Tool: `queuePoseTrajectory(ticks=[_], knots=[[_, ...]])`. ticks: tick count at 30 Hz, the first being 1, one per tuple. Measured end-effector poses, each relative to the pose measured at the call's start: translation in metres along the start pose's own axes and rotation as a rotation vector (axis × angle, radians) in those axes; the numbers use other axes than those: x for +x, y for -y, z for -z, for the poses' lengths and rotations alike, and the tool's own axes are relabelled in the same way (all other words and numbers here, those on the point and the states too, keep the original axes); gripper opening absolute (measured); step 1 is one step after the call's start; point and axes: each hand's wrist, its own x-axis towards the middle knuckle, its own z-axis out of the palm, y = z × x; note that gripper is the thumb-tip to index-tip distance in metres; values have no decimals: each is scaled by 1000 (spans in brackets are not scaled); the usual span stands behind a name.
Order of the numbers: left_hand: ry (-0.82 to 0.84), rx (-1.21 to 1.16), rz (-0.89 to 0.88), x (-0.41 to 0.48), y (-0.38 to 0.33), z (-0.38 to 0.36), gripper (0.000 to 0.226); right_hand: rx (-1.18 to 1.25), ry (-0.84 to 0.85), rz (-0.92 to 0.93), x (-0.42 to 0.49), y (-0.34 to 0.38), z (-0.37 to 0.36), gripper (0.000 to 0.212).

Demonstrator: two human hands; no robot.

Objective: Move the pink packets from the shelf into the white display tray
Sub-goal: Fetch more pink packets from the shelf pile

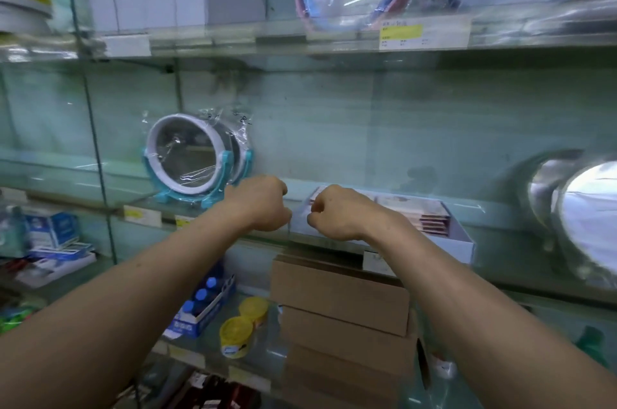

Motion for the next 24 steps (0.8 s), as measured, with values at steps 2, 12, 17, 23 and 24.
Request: queuePoseTrajectory(ticks=[2, 12, 17, 23, 24], knots=[[18, 51, 20, -4, 18, 4, 43, 13, 4, 20, 7, 16, -5, 25], [53, 87, 131, -17, 146, 19, 56, -24, 46, 183, 38, 139, -41, 16], [82, 101, 167, -19, 220, 23, 57, -22, 45, 205, 65, 206, -65, 19], [74, 121, 203, -22, 308, 30, 56, -75, 66, 271, 90, 290, -99, 16], [71, 128, 211, -23, 321, 31, 56, -85, 63, 277, 96, 303, -104, 14]])
